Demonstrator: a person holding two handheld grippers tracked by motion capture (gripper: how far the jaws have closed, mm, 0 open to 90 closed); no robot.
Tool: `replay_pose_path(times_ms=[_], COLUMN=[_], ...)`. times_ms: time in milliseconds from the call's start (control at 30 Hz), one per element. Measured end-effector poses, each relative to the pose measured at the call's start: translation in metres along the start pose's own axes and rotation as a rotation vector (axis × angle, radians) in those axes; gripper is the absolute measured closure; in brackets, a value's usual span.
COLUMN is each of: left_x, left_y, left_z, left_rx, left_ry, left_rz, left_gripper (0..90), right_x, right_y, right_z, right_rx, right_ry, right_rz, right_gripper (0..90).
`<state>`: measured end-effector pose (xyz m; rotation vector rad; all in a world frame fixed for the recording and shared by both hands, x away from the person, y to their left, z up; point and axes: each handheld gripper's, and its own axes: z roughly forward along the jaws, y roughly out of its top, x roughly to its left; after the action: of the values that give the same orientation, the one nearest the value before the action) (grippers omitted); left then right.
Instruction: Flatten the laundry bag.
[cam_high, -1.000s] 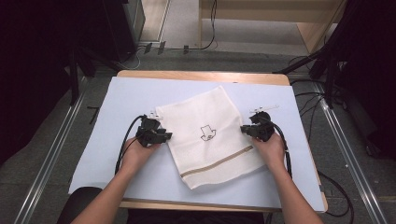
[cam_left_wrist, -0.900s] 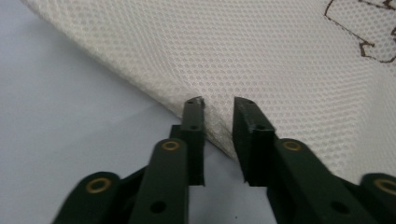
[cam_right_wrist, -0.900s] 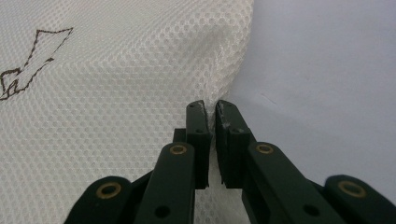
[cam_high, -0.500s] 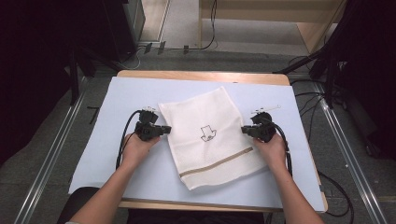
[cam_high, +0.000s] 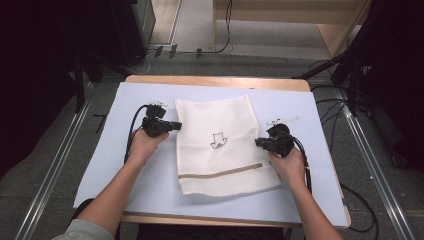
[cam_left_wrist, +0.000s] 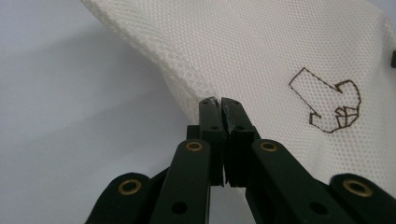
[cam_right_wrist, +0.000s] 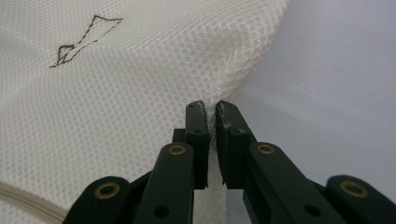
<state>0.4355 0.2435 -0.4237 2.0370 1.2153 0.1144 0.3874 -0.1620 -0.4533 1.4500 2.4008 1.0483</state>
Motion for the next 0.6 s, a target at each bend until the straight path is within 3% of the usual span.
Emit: replay_pose_path(times_ms=[333, 600], left_x=[0.02, 0.026], left_y=[0.008, 0.012], left_z=[0.001, 0.006], left_rx=[-0.022, -0.004], left_ry=[0.012, 0.04], left_rz=[-0.041, -0.027], left_gripper=[89.3, 89.0], right_x=[0.016, 0.025], right_y=[-0.001, 0.0], right_z=[0.008, 0.012], right_rx=[0.003, -0.002], right_ry=[0.016, 0.019], right_rz=[-0.027, -0.035], right_gripper=[85.1, 84.8])
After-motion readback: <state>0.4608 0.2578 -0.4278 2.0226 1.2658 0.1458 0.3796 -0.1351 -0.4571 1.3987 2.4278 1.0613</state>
